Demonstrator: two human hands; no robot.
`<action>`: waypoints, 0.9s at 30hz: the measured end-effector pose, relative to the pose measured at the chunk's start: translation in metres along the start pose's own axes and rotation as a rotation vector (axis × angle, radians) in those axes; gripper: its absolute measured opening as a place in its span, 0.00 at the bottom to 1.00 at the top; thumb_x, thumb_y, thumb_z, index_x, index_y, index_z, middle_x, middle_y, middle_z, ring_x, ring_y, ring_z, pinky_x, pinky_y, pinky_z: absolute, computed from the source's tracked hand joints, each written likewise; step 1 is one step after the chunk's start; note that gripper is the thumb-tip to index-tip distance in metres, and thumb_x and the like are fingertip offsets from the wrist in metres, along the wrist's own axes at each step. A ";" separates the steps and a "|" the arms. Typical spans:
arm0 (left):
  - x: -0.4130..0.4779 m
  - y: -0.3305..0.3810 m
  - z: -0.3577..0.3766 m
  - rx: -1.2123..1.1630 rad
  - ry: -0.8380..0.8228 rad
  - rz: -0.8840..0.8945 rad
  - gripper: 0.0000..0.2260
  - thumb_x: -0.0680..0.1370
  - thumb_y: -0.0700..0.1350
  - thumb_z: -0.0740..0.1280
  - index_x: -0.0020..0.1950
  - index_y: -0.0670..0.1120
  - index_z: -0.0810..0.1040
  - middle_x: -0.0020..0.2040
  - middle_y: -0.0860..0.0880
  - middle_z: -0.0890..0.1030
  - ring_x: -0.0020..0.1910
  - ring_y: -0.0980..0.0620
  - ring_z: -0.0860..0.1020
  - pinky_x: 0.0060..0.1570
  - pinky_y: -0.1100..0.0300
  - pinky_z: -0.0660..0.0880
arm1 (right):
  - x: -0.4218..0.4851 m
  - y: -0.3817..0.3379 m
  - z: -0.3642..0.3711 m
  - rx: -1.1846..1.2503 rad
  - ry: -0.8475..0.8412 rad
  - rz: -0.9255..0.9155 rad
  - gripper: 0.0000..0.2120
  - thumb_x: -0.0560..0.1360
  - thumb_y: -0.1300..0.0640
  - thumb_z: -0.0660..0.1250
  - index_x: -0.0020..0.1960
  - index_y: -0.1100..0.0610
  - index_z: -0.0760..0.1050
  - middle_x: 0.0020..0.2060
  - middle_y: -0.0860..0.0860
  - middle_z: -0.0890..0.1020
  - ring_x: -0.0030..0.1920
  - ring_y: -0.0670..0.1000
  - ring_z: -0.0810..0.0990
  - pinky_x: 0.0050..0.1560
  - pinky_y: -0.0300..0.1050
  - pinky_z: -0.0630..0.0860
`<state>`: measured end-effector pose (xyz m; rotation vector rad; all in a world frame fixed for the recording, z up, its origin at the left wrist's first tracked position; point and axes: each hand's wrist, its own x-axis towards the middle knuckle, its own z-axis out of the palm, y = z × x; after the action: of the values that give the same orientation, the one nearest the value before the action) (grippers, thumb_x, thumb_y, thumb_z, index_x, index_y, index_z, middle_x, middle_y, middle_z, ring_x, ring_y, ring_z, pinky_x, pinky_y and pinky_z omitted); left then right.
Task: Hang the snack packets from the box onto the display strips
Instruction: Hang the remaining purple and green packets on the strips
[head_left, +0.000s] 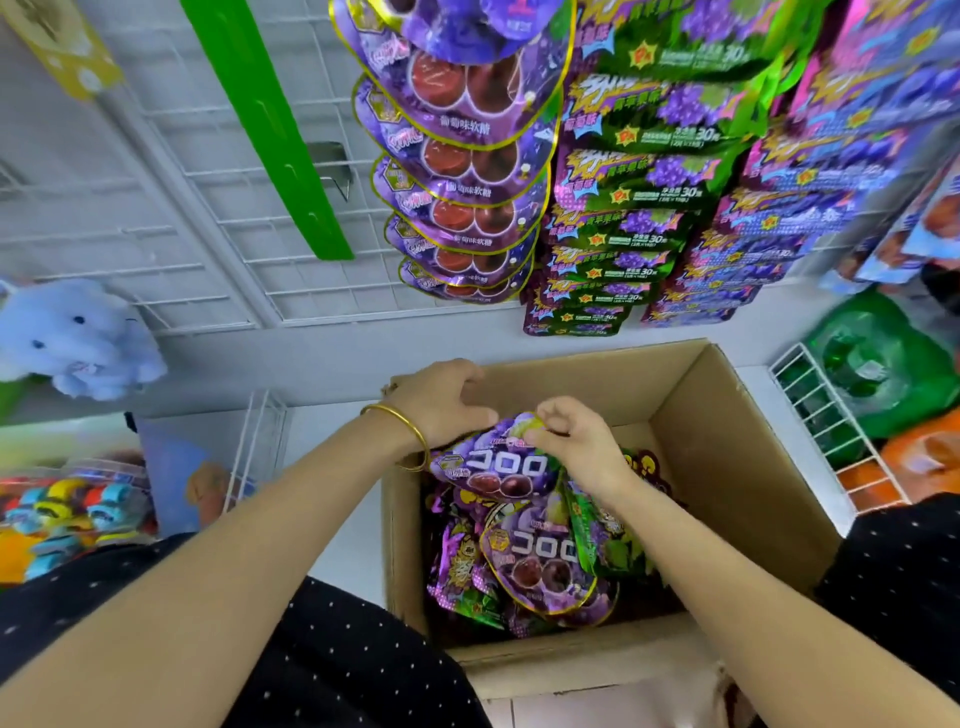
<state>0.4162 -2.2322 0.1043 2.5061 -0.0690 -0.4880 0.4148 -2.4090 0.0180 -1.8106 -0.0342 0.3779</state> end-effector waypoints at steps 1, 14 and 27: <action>0.000 0.001 0.000 -0.025 0.036 0.021 0.17 0.73 0.43 0.69 0.61 0.41 0.75 0.59 0.45 0.77 0.58 0.47 0.75 0.60 0.56 0.70 | 0.000 -0.014 -0.005 0.019 0.012 -0.033 0.09 0.72 0.69 0.68 0.47 0.60 0.70 0.35 0.46 0.74 0.36 0.36 0.73 0.37 0.23 0.68; -0.020 0.093 -0.180 -0.510 0.847 0.455 0.02 0.73 0.44 0.68 0.41 0.49 0.78 0.36 0.54 0.78 0.29 0.69 0.73 0.42 0.64 0.72 | 0.005 -0.251 -0.035 0.005 0.332 -0.786 0.10 0.74 0.63 0.66 0.52 0.52 0.70 0.42 0.34 0.76 0.46 0.33 0.75 0.51 0.36 0.72; -0.003 0.187 -0.313 -0.692 0.780 0.405 0.13 0.77 0.41 0.61 0.32 0.46 0.70 0.22 0.53 0.74 0.22 0.58 0.70 0.27 0.65 0.66 | 0.050 -0.398 -0.052 -0.315 0.721 -1.041 0.11 0.74 0.65 0.63 0.55 0.57 0.74 0.52 0.52 0.80 0.54 0.55 0.77 0.53 0.50 0.71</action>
<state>0.5364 -2.2202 0.4485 1.7718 -0.0814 0.5561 0.5451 -2.3368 0.3942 -1.8737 -0.5257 -1.0552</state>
